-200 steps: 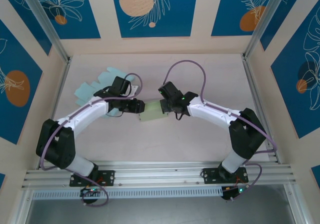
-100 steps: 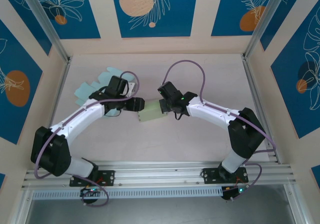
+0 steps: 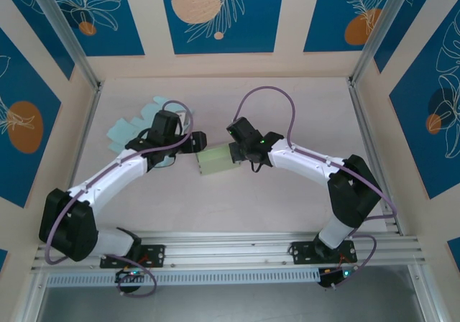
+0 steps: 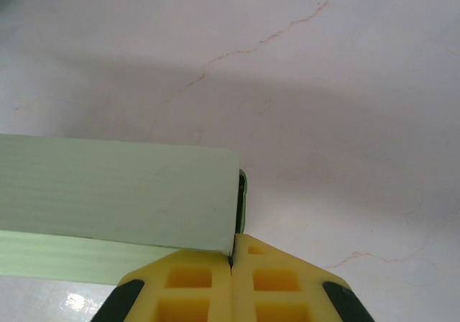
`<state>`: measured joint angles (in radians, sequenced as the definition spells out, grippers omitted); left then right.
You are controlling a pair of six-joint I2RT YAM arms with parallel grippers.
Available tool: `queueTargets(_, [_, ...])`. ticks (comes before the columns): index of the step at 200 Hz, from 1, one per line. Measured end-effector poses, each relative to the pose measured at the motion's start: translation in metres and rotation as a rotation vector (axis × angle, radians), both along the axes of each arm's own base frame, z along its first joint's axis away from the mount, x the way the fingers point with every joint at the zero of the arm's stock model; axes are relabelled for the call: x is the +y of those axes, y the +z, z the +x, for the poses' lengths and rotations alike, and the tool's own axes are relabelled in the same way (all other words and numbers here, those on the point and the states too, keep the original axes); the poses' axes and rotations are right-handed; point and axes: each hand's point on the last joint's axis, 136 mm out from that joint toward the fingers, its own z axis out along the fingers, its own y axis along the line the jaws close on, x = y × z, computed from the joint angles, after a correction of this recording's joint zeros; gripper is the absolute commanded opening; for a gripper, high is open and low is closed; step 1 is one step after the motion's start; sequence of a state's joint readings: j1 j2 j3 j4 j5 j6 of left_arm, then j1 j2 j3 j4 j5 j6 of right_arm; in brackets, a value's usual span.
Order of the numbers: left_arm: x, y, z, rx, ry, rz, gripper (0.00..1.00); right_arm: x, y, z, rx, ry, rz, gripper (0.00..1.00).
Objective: Fold the paper box
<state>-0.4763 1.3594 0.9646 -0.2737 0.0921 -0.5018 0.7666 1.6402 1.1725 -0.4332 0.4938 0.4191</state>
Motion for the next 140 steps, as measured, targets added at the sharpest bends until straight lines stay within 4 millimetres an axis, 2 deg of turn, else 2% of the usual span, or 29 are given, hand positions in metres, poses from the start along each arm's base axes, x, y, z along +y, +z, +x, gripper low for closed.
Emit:
queueTargets(23, [0.001, -0.018, -0.004, 0.045, 0.016, -0.002, 0.71, 0.000, 0.000, 0.000, 0.000, 0.000, 0.000, 0.04])
queueTargets(52, [0.002, -0.038, -0.012, 0.094, 0.032, -0.022, 0.59, 0.000, 0.000, 0.000, 0.000, 0.000, 0.000, 0.04])
queueTargets(119, [-0.009, -0.042, -0.012, 0.096, 0.059, -0.138, 0.37, 0.001, -0.001, 0.002, -0.004, -0.001, 0.003, 0.04])
queueTargets(140, [-0.008, -0.044, -0.010, 0.091, 0.078, -0.160, 0.31, 0.001, -0.001, 0.002, -0.003, -0.002, 0.003, 0.10])
